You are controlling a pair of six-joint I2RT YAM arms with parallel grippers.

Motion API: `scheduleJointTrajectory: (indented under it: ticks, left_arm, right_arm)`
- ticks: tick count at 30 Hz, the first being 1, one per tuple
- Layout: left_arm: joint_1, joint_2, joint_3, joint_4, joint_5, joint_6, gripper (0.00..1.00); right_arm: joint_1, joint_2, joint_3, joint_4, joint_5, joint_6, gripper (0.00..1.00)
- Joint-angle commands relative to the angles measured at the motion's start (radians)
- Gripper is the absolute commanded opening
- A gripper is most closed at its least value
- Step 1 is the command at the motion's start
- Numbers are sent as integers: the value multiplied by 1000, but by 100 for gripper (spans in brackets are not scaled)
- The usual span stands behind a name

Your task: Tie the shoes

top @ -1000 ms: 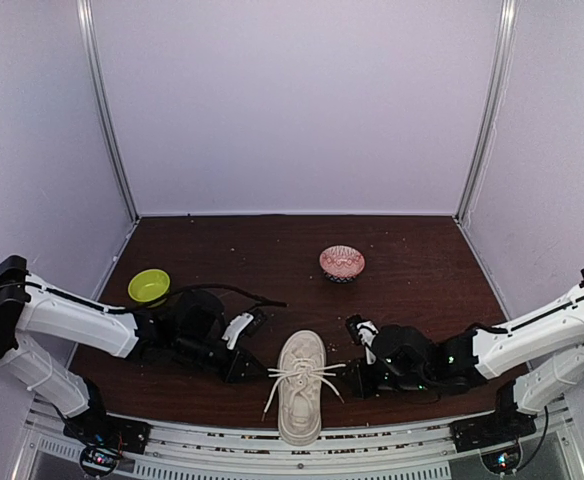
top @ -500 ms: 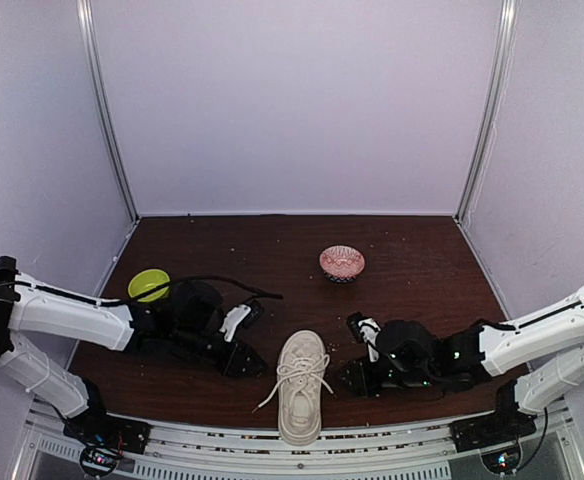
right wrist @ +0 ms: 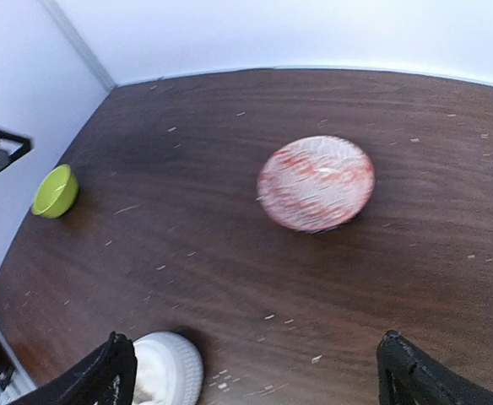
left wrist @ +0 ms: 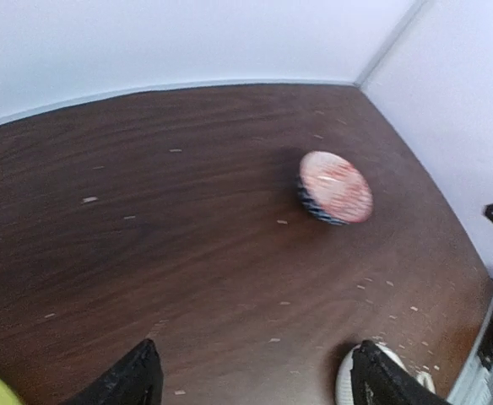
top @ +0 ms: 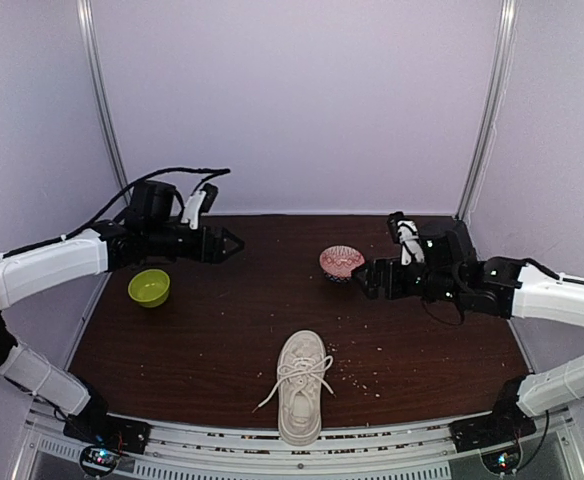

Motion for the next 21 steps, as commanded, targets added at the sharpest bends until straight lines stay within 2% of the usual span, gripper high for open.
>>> scheduleJointTrajectory:
  ticks: [1, 2, 5, 7, 9, 11, 14, 17, 21]
  left_arm:
    - [297, -133, -121, 54, 9, -32, 79]
    - [409, -179, -164, 78, 6, -45, 80]
    - [596, -303, -264, 76, -128, -54, 82]
    - [628, -378, -320, 40, -352, -9, 85]
    - [629, -443, -410, 82, -534, 41, 90]
    - [629, -482, -509, 180, -623, 84, 93]
    - [629, -473, -628, 352, -650, 136, 94]
    - [630, -420, -671, 455, -621, 164, 94]
    - [627, -359, -686, 536, -593, 182, 97]
  right_arm:
    - [-250, -32, -29, -29, -13, -88, 100]
    - [-328, -51, -49, -19, -30, -96, 99]
    - [-576, -117, -115, 21, -76, -112, 100]
    - [-689, -165, -164, 58, -73, -119, 99]
    - [-763, -209, -227, 117, -37, -125, 100]
    - [-795, -245, -297, 200, 25, -140, 100]
    - [-798, -271, -401, 344, 116, -177, 100]
    - [-799, -264, -475, 457, 158, -207, 99]
    - [-800, -249, -507, 514, 205, -226, 100]
